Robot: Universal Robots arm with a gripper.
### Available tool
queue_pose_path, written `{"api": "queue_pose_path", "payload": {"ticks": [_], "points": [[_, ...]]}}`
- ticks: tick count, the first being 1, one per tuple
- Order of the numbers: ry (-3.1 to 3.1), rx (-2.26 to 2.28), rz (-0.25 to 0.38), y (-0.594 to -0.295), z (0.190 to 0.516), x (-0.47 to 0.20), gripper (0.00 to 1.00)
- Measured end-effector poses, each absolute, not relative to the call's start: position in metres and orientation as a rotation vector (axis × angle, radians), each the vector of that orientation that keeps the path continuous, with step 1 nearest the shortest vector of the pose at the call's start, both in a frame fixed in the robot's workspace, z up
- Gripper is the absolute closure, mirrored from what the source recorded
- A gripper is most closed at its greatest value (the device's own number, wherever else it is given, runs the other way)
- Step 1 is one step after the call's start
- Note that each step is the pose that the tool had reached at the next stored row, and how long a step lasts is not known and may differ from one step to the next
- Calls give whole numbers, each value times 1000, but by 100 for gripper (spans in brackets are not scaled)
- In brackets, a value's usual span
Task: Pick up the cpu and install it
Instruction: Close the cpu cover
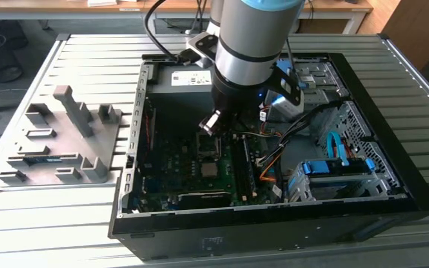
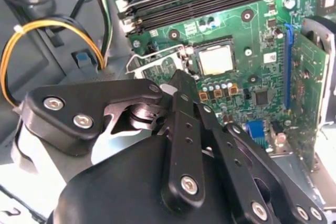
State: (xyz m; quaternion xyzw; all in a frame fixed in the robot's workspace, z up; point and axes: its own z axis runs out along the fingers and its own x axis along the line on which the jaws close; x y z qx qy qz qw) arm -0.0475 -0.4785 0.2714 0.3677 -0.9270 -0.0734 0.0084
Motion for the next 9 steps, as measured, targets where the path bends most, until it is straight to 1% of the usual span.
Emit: {"api": "queue_pose_path", "payload": {"ticks": [4,9], "points": [[-2870,1217,-251,-478,271,-47,90],[-2813,1330,-256,-478,270,-47,90]]}}
